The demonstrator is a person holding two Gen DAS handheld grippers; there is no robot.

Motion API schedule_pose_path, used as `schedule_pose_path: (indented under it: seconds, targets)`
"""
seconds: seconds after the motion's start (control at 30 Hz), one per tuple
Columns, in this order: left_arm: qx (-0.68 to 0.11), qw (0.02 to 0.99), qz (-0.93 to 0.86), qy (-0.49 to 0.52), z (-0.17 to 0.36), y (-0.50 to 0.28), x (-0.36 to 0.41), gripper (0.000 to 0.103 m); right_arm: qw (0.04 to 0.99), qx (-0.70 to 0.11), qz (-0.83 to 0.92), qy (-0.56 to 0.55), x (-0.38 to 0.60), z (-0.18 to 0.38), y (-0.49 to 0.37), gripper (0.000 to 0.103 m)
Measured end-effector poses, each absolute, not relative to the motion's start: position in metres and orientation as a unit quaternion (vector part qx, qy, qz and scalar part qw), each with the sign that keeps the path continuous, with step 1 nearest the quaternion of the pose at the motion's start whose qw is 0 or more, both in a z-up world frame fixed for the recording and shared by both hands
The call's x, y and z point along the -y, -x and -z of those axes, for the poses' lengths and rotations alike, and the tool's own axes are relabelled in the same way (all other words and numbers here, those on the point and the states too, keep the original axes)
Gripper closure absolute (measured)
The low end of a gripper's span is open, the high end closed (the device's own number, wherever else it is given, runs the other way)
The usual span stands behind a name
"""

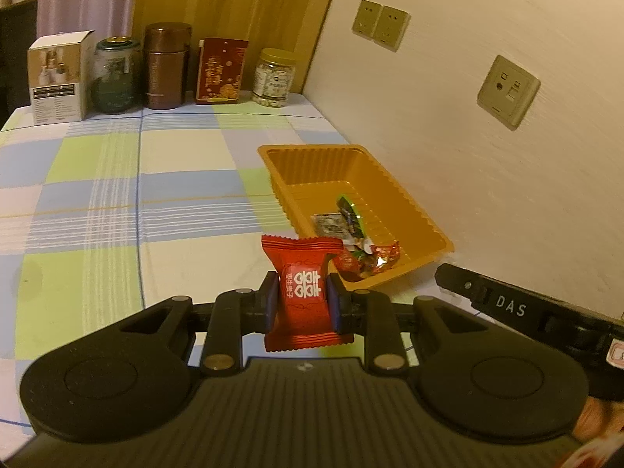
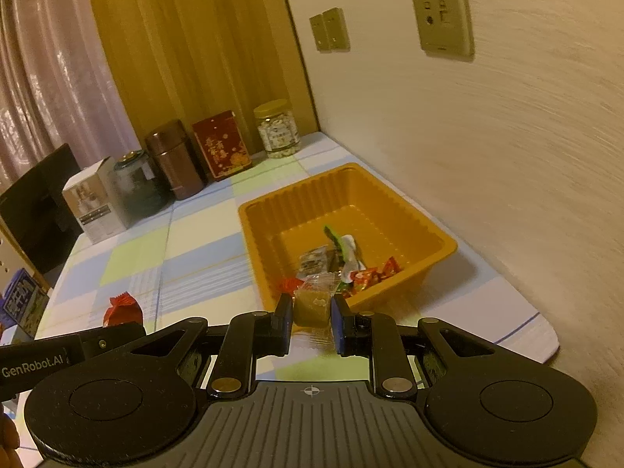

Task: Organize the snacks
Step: 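Carry the red candy and amber candy over the orange tray with both grippers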

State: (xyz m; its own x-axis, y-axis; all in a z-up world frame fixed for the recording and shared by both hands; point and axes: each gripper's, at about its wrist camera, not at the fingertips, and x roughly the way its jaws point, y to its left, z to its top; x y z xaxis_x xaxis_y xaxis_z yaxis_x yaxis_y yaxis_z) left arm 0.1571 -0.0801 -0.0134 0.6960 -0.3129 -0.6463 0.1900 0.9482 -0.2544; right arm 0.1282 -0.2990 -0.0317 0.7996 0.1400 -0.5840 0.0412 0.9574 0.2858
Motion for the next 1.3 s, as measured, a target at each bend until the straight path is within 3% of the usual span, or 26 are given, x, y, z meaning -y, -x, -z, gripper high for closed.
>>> schedule_pose_path:
  seconds: [1.3]
  targets:
    - [-0.379,0.905,0.178,0.071,0.027,-0.253,0.146,0.08,0.938,-0.318,-0.015,-0.135,0.344,0.038,-0.217,0.082]
